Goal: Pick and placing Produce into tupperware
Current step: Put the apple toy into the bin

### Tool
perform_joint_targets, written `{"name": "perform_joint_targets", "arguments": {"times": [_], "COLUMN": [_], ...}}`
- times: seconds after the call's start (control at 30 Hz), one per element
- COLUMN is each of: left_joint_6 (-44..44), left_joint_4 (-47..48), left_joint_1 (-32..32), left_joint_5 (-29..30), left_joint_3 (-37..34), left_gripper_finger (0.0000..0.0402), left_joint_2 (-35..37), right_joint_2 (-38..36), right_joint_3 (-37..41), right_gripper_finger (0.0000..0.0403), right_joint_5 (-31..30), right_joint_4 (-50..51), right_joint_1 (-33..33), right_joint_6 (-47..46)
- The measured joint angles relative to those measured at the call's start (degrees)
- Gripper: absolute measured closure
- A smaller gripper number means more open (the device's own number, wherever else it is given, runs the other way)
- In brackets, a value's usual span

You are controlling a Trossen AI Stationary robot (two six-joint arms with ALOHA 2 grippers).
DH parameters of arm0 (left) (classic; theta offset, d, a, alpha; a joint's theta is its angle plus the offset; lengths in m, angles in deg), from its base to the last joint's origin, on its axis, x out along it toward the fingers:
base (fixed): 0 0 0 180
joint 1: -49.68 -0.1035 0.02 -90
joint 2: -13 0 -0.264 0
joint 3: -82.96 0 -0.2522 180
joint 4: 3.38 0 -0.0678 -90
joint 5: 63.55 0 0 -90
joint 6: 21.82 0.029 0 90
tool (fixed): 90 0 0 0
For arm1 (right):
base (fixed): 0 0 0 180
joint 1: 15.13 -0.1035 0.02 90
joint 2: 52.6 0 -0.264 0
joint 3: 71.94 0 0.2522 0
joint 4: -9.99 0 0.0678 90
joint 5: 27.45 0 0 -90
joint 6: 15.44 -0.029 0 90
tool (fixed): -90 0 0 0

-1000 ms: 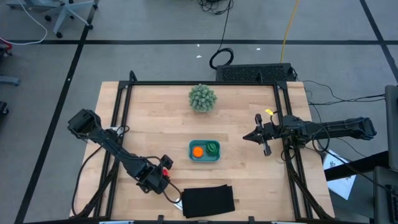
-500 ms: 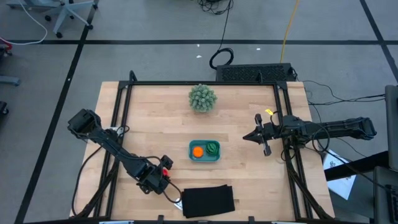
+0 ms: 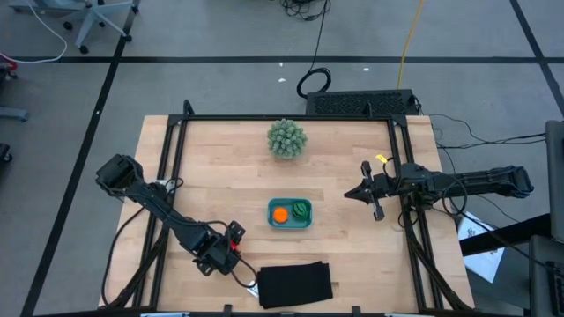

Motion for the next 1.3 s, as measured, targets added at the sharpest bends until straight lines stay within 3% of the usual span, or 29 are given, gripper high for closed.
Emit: {"name": "perform_joint_targets", "arguments": {"times": [0.2, 0.5, 1.07, 1.3], "left_joint_6": [-0.02, -0.27, -4.56, -2.07], "left_joint_4": [-0.03, 3.80, 18.71, 19.82], "left_joint_1": [0.00, -0.47, -6.49, -9.19], "left_joint_5": [-0.04, 0.79, 1.09, 0.85], "left_joint_3": [0.00, 1.09, 16.06, 19.63], "left_gripper_finger": [0.0135, 0.0131, 0.0131, 0.0131], "left_joint_2": [0.06, 0.11, 0.11, 0.38], "right_joint_2": [0.00, 0.00, -0.02, 0.00], "right_joint_3": [0.00, 0.00, 0.00, 0.00], "right_gripper_finger": [0.0403, 0.0403, 0.0403, 0.0403], "right_joint_5": [-0.01, 0.00, 0.00, 0.00], "right_joint_4": [0.00, 0.00, 0.00, 0.02], "right_joint_1": [-0.01, 0.00, 0.00, -0.02], "right_joint_6": [-0.02, -0.02, -0.02, -0.02]}}
